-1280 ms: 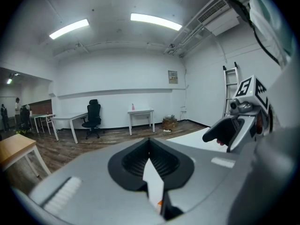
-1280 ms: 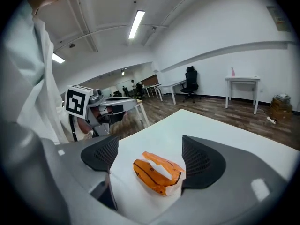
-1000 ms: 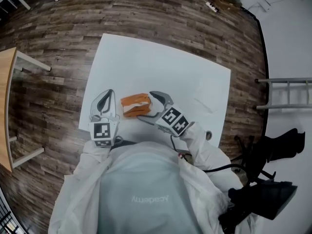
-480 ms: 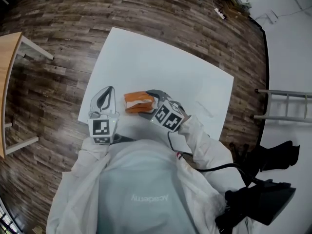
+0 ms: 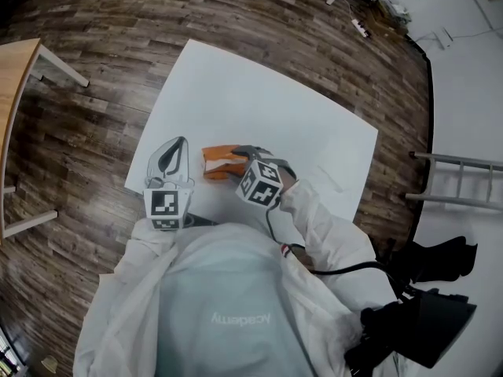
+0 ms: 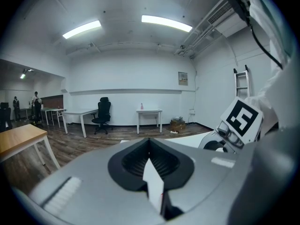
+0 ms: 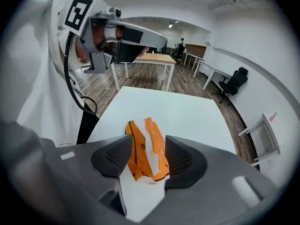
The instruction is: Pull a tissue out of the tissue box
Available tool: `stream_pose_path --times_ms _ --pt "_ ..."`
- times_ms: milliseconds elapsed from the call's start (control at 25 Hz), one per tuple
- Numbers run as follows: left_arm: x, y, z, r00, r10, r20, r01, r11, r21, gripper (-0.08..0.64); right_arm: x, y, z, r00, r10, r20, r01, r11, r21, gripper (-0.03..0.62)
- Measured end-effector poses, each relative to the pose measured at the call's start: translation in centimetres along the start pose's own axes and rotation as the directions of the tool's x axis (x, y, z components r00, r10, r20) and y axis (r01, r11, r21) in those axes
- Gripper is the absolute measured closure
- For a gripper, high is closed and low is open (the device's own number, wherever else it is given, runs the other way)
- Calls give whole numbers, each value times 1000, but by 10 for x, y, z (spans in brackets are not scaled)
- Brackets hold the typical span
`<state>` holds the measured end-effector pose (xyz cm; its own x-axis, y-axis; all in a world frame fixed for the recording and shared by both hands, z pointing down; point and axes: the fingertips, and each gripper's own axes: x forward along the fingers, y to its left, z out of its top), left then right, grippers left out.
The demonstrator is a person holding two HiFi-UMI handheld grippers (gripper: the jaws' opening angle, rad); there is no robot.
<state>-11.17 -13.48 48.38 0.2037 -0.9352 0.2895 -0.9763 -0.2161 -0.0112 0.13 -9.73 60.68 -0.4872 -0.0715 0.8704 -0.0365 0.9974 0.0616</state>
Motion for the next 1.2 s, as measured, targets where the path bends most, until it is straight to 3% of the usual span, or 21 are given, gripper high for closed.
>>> stream_pose_path --times_ms 160,360,840,1200 --pt "-1 2 1 1000 8 7 -8 1000 -6 560 7 4 -5 998 3 -56 -6 998 -55 419" --pt "-2 4 -1 1000 23 7 -23 1000 -20 560 14 7 -8 995 5 -99 -15 994 -104 440" --pt "-5 9 -8 999 40 1 -40 999 -33 560 23 5 -12 991 -8 -132 -7 994 -113 500" --pt "-7 6 -9 1000 1 1 -1 999 -35 560 22 1 -6 990 -19 -139 5 995 -103 554"
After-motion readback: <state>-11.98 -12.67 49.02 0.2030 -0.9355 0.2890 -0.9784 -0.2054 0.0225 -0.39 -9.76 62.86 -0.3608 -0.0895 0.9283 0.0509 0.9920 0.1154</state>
